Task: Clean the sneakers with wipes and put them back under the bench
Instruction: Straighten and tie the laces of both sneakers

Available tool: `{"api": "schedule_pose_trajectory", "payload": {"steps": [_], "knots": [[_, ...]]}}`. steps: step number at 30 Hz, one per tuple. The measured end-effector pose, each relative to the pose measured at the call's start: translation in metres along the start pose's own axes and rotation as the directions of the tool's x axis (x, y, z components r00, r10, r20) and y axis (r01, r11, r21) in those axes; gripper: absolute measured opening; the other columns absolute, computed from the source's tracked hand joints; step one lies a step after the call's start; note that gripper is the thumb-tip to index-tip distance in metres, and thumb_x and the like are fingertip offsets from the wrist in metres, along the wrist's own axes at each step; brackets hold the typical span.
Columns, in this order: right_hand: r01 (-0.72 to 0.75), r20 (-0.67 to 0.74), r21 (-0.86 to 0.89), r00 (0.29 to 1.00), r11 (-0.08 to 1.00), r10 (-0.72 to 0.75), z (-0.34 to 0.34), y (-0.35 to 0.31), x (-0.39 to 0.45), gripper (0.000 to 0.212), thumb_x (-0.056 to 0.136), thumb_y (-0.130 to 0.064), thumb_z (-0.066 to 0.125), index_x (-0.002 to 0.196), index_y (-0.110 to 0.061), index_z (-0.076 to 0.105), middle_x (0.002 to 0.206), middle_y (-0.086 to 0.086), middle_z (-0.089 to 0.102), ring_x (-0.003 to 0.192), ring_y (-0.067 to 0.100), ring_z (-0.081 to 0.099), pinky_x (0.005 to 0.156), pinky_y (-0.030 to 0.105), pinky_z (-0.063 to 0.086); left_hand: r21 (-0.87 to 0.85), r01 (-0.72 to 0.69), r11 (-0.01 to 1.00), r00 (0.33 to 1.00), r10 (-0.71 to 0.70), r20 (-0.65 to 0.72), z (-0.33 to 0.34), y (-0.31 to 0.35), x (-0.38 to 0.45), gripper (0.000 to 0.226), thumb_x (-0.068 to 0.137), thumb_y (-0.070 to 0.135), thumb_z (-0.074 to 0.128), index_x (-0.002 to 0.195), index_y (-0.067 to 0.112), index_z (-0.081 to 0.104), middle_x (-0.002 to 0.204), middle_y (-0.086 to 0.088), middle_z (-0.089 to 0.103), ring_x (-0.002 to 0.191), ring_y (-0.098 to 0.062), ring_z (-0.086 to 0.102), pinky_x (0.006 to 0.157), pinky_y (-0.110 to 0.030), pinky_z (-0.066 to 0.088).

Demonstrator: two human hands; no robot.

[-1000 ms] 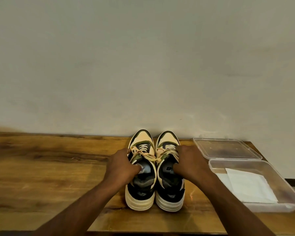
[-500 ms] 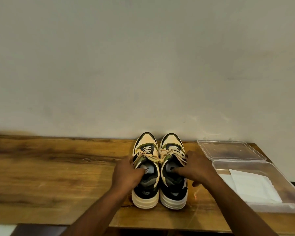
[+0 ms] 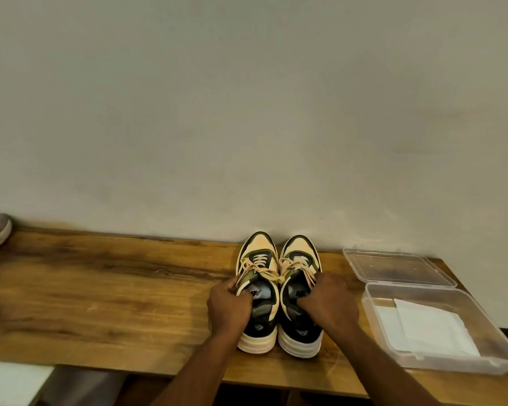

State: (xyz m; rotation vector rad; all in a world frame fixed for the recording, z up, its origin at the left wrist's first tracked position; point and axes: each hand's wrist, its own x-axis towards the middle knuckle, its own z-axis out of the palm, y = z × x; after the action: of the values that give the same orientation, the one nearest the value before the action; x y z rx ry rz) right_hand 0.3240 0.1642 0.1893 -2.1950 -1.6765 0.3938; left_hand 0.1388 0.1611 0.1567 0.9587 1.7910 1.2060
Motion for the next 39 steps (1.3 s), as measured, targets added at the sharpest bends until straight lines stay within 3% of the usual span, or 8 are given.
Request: {"api": "schedule_pose_trajectory", "payload": {"steps": [15,20,23,27,32,39], "knots": [[0.020,-0.048,-0.034,0.999,0.999,-0.022,0.010,0.001,0.005,0.047,0.074,-0.051,0.078,0.109,-0.022,0.066,0.091,-0.006,0.057,0.083,0.018,0.062,0.069,0.031,0.056,-0.062,0.018,0.998,0.999,-0.021,-0.034,0.010,-0.008,0.013,0.033,0.089,0.010,0.072,0.115,0.028,0.079,0.090,0.008,0.077,0.079,-0.006,0.067,0.058,-0.021,0.047],[0.007,-0.032,0.017,0.999,1.000,-0.007,0.010,0.004,0.005,0.048,0.075,-0.050,0.079,0.111,-0.021,0.068,0.094,-0.004,0.066,0.084,0.019,0.065,0.072,0.035,0.059,-0.086,0.012,0.996,1.000,-0.011,0.006,0.005,-0.010,0.013,0.032,0.089,0.014,0.071,0.115,0.032,0.079,0.087,0.012,0.075,0.080,-0.007,0.068,0.061,-0.022,0.049],[-0.003,-0.031,0.031,1.000,1.000,0.004,0.010,0.003,0.003,0.049,0.074,-0.050,0.079,0.112,-0.022,0.068,0.096,-0.003,0.069,0.085,0.020,0.066,0.074,0.038,0.061,-0.126,-0.033,0.991,0.999,0.036,0.023,0.002,-0.016,0.014,0.030,0.088,0.017,0.076,0.110,0.036,0.079,0.090,0.013,0.077,0.084,-0.007,0.071,0.066,-0.025,0.054],[-0.025,-0.067,-0.039,0.998,0.999,0.023,0.014,-0.001,0.004,0.048,0.074,-0.053,0.078,0.110,-0.022,0.067,0.095,-0.002,0.069,0.082,0.020,0.067,0.072,0.036,0.061,-0.157,-0.109,0.982,0.992,0.117,0.047,0.001,-0.021,0.019,0.032,0.081,0.016,0.084,0.089,0.045,0.076,0.089,0.010,0.079,0.087,-0.011,0.075,0.078,-0.037,0.064],[-0.013,-0.105,-0.064,0.994,0.998,0.006,0.016,-0.002,0.004,0.045,0.079,-0.055,0.075,0.106,-0.019,0.068,0.091,-0.001,0.069,0.078,0.021,0.066,0.068,0.033,0.057,-0.141,-0.170,0.975,0.984,0.174,0.021,0.002,-0.024,0.026,0.029,0.075,0.022,0.085,0.097,0.041,0.081,0.090,0.008,0.079,0.087,-0.012,0.075,0.080,-0.044,0.065],[-0.021,-0.097,-0.036,0.995,0.999,0.017,0.015,-0.002,0.004,0.041,0.079,-0.050,0.078,0.104,-0.019,0.069,0.087,-0.002,0.065,0.078,0.021,0.065,0.068,0.032,0.056,-0.149,-0.158,0.976,0.987,0.162,0.016,0.002,-0.023,0.025,0.027,0.079,0.011,0.086,0.100,0.028,0.082,0.084,0.013,0.077,0.084,-0.010,0.074,0.076,-0.034,0.063]]}}
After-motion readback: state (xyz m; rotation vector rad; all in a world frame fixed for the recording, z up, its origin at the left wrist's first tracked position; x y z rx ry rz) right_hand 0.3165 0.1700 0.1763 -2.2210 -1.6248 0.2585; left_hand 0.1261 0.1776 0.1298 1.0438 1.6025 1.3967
